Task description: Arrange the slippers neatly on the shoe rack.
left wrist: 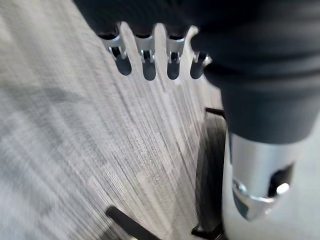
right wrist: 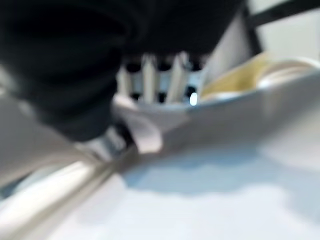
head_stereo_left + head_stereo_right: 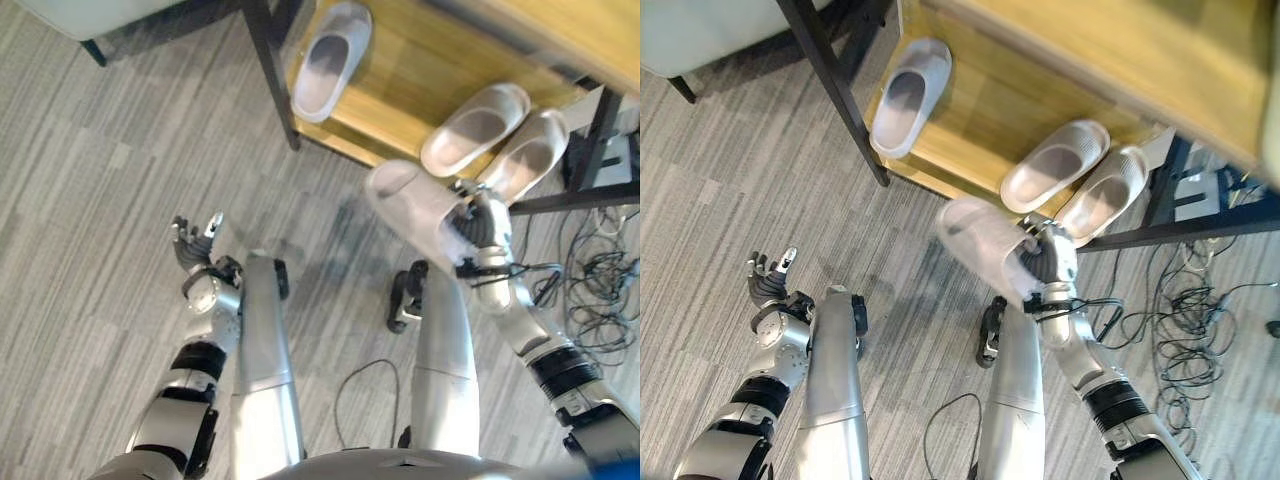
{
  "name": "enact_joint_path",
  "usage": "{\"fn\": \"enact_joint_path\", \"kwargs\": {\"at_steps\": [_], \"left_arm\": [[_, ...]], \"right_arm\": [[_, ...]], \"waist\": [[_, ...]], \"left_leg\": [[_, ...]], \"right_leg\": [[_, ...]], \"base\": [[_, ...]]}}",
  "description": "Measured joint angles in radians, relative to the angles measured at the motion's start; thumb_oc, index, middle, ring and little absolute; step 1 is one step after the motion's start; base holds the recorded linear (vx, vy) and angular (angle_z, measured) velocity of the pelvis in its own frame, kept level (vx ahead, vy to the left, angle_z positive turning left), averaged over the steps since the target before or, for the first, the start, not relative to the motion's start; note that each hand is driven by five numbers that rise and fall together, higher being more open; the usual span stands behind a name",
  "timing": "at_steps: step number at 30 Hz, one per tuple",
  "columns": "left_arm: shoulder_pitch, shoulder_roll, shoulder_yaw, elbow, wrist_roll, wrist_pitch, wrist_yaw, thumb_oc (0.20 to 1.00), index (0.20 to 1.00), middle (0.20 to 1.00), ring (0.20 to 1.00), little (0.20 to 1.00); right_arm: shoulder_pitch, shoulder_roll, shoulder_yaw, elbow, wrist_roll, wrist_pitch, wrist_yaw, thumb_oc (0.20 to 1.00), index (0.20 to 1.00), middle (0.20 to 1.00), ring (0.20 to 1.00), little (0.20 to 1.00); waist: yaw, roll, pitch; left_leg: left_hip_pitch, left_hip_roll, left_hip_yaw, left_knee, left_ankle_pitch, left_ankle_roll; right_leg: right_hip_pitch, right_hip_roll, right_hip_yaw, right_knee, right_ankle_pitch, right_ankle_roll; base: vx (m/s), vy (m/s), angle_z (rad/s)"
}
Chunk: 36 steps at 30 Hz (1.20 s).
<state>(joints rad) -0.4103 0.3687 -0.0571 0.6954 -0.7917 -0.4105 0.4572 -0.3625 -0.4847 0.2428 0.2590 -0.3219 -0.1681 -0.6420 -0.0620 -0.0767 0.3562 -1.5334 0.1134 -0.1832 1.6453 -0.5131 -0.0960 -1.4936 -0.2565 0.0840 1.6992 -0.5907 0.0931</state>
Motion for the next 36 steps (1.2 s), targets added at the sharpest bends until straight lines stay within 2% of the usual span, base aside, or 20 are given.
{"fn": "enact_joint_path", "kwargs": {"at_steps": [3,6,7,9,11,14,22,24,29,32,35,36], "left_arm": [[-0.001,0.008,0.012,-0.049,-0.004,0.002,0.022,1.0,1.0,1.0,1.0,1.0],[0.005,0.007,0.0,-0.054,-0.005,0.002,0.026,1.0,1.0,1.0,1.0,1.0],[0.011,0.009,0.001,-0.086,-0.006,0.001,0.025,1.0,1.0,1.0,1.0,1.0],[0.02,0.019,0.0,-0.092,-0.005,0.0,0.022,1.0,1.0,1.0,1.0,1.0],[-0.01,0.042,0.013,-0.107,-0.014,-0.005,0.022,1.0,1.0,1.0,1.0,1.0],[-0.004,0.069,0.011,-0.122,-0.015,-0.008,0.022,1.0,1.0,1.0,1.0,1.0],[0.019,0.023,0.018,-0.081,-0.057,-0.006,0.007,1.0,1.0,1.0,1.0,1.0],[0.028,0.01,0.023,-0.066,-0.085,-0.007,-0.005,1.0,1.0,1.0,1.0,1.0],[0.041,-0.02,0.021,-0.026,-0.153,-0.004,-0.039,1.0,1.0,1.0,1.0,1.0],[0.055,-0.03,0.018,-0.021,-0.182,0.009,-0.05,1.0,1.0,1.0,1.0,1.0],[0.068,-0.028,-0.009,-0.016,-0.221,0.013,-0.065,1.0,1.0,1.0,1.0,1.0],[0.068,-0.026,-0.027,-0.013,-0.23,0.013,-0.072,1.0,1.0,1.0,1.0,1.0]], "right_arm": [[-0.025,-0.007,-0.047,-0.025,0.045,-0.003,-0.021,0.2,0.2,0.2,0.2,0.2],[-0.035,-0.011,-0.031,-0.04,0.07,-0.017,-0.026,0.2,0.2,0.2,0.2,0.2],[-0.035,-0.023,-0.033,-0.068,0.081,-0.025,-0.019,0.2,0.2,0.2,0.2,0.2],[-0.057,-0.052,-0.035,-0.082,0.083,-0.031,-0.013,0.2,0.2,0.2,0.2,0.2],[-0.091,-0.088,-0.038,-0.085,0.085,-0.034,-0.006,0.2,0.2,0.2,0.2,0.2],[-0.165,-0.142,-0.035,-0.089,0.084,-0.036,0.009,0.2,0.2,0.2,0.2,0.2],[-0.322,-0.171,-0.026,-0.133,0.083,-0.037,0.013,0.2,0.2,0.2,0.2,0.2],[-0.389,-0.219,0.005,-0.133,0.081,-0.035,0.018,0.2,0.2,0.2,0.2,0.2],[-0.462,-0.277,0.061,-0.135,0.081,-0.025,0.053,0.2,0.2,0.2,0.2,0.2],[-0.487,-0.279,0.095,-0.106,0.098,-0.023,0.069,0.2,0.2,0.2,0.2,0.2],[-0.597,-0.281,0.219,0.032,0.24,-0.025,0.097,0.2,0.2,0.2,0.2,0.2],[-0.674,-0.28,0.285,0.112,0.344,-0.027,0.119,0.2,0.2,0.2,0.2,0.2]], "waist": [[0.015,0.007,0.002],[0.01,0.011,0.006],[0.015,0.011,0.025],[0.018,0.021,0.071],[0.019,0.023,0.128],[0.014,0.016,0.146],[0.027,0.009,0.149],[0.029,0.006,0.151],[0.046,0.0,0.154],[0.055,-0.002,0.153],[0.065,-0.003,0.153],[0.068,-0.003,0.153]], "left_leg": [[-0.083,-0.003,-0.01,0.126,-0.038,0.0],[-0.09,-0.009,-0.016,0.164,-0.048,-0.002],[-0.082,-0.008,-0.016,0.202,-0.067,0.007],[-0.073,-0.008,-0.027,0.252,-0.083,-0.008],[-0.068,-0.011,-0.034,0.288,-0.093,-0.005],[-0.072,-0.016,-0.058,0.34,-0.111,-0.02],[-0.034,-0.01,-0.054,0.291,-0.111,-0.019],[-0.029,-0.01,-0.052,0.291,-0.111,-0.019],[-0.02,-0.012,-0.049,0.286,-0.112,-0.019],[-0.019,-0.013,-0.049,0.287,-0.112,-0.019],[-0.019,-0.013,-0.049,0.291,-0.112,-0.019],[-0.018,-0.014,-0.049,0.292,-0.112,-0.019]], "right_leg": [[-0.105,0.014,0.052,0.142,-0.045,-0.001],[-0.123,0.022,0.069,0.192,-0.055,-0.006],[-0.125,0.032,0.088,0.229,-0.07,-0.007],[-0.12,0.039,0.101,0.28,-0.081,-0.006],[-0.12,0.048,0.114,0.322,-0.092,-0.001],[-0.126,0.064,0.127,0.379,-0.115,0.009],[-0.092,0.06,0.105,0.342,-0.119,-0.001],[-0.087,0.058,0.105,0.341,-0.12,-0.003],[-0.073,0.047,0.105,0.341,-0.13,-0.007],[-0.07,0.045,0.105,0.341,-0.13,-0.007],[-0.068,0.044,0.106,0.343,-0.13,-0.006],[-0.068,0.044,0.107,0.344,-0.13,-0.006]], "base": [[0.1,-0.059,-0.01],[0.03,-0.044,0.01],[0.03,-0.041,-0.08],[0.03,-0.031,-0.09],[0.05,-0.048,0.0],[0.01,-0.008,0.01],[0.0,0.0,0.0],[0.0,0.0,0.0],[0.01,0.002,0.05],[0.01,0.002,0.01],[0.0,0.0,0.0],[0.0,0.0,0.0]]}}
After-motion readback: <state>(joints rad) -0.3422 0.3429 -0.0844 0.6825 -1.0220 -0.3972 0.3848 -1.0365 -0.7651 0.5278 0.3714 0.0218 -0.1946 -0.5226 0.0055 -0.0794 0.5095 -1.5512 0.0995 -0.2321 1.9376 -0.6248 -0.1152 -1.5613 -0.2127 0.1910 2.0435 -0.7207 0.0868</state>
